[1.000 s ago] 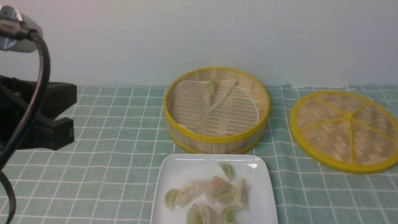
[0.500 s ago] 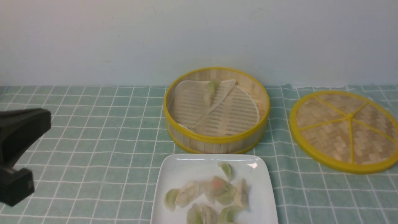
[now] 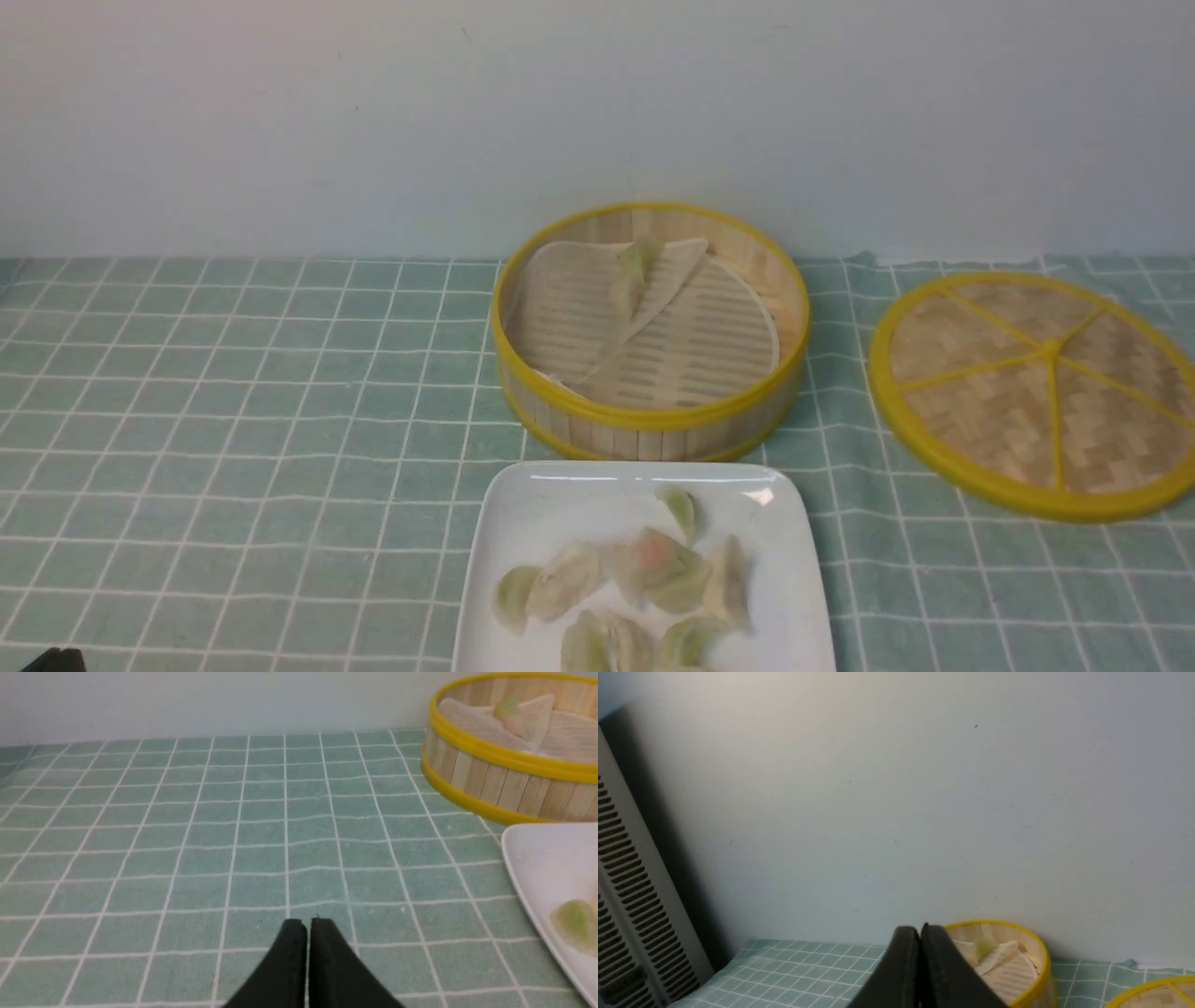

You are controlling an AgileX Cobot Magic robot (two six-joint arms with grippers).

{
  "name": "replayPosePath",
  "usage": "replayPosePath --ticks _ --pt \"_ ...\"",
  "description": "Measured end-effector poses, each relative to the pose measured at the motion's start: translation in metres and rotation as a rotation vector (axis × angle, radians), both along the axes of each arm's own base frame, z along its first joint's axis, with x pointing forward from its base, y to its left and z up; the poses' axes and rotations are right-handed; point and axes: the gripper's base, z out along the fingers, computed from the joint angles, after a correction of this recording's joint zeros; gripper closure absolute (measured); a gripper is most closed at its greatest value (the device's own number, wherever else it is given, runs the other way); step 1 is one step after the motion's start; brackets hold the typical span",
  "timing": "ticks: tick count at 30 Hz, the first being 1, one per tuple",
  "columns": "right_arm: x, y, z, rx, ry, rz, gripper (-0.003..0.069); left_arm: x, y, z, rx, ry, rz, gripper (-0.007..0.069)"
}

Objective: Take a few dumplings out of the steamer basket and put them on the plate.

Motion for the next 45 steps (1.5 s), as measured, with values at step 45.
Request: replayPosePath --ticks 45 --pt "0.001 0.013 -0.004 -0.157 -0.132 0.088 0.0672 -0.001 0.0 -0.003 -0.001 0.034 0.003 0.0631"
